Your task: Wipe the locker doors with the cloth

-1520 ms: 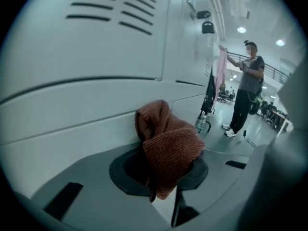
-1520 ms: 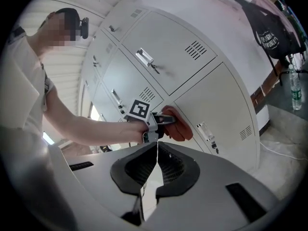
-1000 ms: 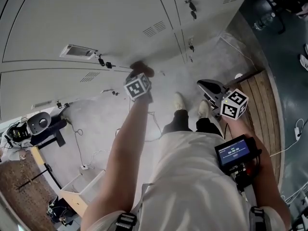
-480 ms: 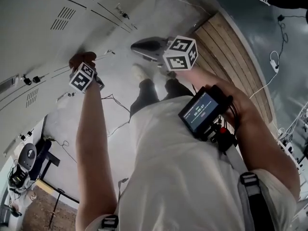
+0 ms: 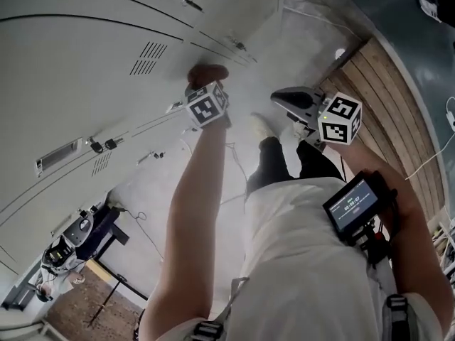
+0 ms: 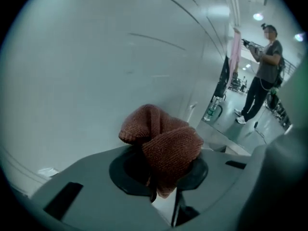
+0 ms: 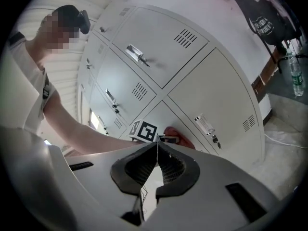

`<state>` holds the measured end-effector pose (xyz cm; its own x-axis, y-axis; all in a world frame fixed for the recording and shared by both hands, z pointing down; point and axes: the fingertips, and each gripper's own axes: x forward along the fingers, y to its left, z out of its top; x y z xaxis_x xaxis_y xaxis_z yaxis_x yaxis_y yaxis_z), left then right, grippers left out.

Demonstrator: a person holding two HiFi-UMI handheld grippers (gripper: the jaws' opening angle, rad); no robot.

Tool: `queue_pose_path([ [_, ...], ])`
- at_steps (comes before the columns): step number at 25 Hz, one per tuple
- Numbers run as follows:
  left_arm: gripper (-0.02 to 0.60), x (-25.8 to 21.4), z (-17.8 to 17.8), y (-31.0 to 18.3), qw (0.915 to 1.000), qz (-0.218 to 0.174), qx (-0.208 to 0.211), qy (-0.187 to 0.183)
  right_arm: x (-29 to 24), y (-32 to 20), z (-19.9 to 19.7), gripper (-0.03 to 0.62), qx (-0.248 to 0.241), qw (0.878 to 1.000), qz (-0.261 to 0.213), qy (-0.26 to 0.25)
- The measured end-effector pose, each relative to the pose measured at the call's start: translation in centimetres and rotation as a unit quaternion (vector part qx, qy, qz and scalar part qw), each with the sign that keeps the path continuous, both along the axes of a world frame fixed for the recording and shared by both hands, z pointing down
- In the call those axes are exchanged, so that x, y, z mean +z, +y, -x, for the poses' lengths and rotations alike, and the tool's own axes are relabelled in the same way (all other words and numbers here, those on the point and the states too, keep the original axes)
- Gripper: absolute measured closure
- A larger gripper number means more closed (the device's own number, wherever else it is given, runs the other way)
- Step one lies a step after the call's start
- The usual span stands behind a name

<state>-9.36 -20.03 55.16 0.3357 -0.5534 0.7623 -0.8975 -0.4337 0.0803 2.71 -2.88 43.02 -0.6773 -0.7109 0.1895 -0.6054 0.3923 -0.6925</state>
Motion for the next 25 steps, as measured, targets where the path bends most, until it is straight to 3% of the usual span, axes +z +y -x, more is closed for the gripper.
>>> queue_pose_path([
  [4, 0.511, -0.6, -4.8, -1.1, 0.9981, -0.025, 0.057, -0.001, 0.1, 0.3, -1.7, 0.576, 0.023, 1.000, 0.002, 0.003],
  [7, 0.511, -2.3, -8.0, -1.7, 0.9851, -0.096, 0.138, -0.037, 0.7, 0.7, -2.4, 0.576, 0.036, 0.999, 0.010, 0.000],
  [8, 0.511, -2.6, -8.4, -1.8, 0.9834, -0.101, 0.145, -0.042, 0.9, 0.8, -2.4, 0.576, 0.037, 0.999, 0.013, 0.000],
  [11, 0.511, -2.0, -7.1, -1.4, 0.9884, -0.081, 0.117, -0.052, 0.9, 1.1, -2.0, 0.576, 0.036, 0.999, 0.019, -0.007],
  [15, 0.511, 1.3, -0.7, -0.3, 0.9956, -0.020, 0.044, -0.080, 1.1, 1.3, -0.2, 0.576, 0.008, 1.000, 0.019, 0.000],
  [19, 0.511, 2.9, 5.1, 0.5, 0.9921, 0.001, 0.022, -0.123, 1.1, 0.7, 0.0, 0.576, -0.001, 1.000, 0.018, 0.007],
  [25, 0.511, 3.2, 12.6, 2.3, 0.9889, 0.019, -0.045, -0.141, 0.9, 0.4, -0.1, 0.576, -0.004, 1.000, 0.019, 0.008],
])
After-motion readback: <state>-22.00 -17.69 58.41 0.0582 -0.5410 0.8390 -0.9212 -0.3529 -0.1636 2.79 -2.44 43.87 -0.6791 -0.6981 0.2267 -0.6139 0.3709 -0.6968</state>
